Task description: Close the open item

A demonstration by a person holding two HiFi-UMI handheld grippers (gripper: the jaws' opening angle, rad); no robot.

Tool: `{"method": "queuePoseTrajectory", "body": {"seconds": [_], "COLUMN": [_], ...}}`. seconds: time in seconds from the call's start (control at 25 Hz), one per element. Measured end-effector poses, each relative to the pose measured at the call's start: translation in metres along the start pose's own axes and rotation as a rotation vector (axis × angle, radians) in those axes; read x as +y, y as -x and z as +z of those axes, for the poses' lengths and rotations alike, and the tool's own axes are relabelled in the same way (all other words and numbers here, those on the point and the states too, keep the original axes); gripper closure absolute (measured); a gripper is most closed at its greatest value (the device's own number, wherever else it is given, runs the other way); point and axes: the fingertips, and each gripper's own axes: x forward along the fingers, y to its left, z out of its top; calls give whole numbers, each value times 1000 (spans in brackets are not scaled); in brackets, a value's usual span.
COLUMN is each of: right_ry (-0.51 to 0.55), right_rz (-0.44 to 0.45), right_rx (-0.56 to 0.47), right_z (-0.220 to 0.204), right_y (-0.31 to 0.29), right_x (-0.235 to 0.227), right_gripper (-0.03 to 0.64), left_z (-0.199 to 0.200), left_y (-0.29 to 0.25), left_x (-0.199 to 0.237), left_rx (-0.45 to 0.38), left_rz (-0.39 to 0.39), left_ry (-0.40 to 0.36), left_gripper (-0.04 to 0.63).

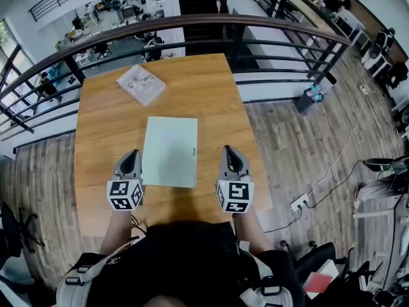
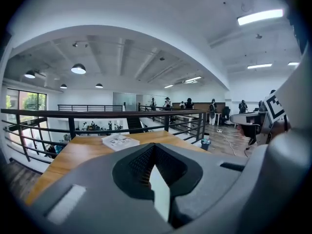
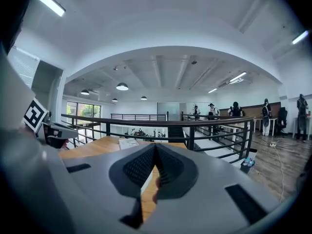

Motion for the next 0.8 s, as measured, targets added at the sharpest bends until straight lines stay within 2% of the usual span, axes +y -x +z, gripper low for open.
{"method": "queuePoseTrajectory", "body": {"seconds": [0.12,0.28,0.52,0.8], "right_ry": [-13,-22,0,-2], "right_rz": [-7,-2,10,9], "right_rx": [-3,-5,3,18], "right_z": [0,-1,0,-2], "right_y": [0,1,-2,-2], "right_x": [-3,-4,5,3], "right_gripper": [612,612,612,612], "left_z": [-1,-1,-6,-5], "left_y": [3,7,10,9], "left_x": [10,9,21,22], "left_rx": [0,-27,-10,0], "left_rz": [17,-14,19,18], "left_ry": [13,89,64,64], "left_gripper": [592,592,592,592]}}
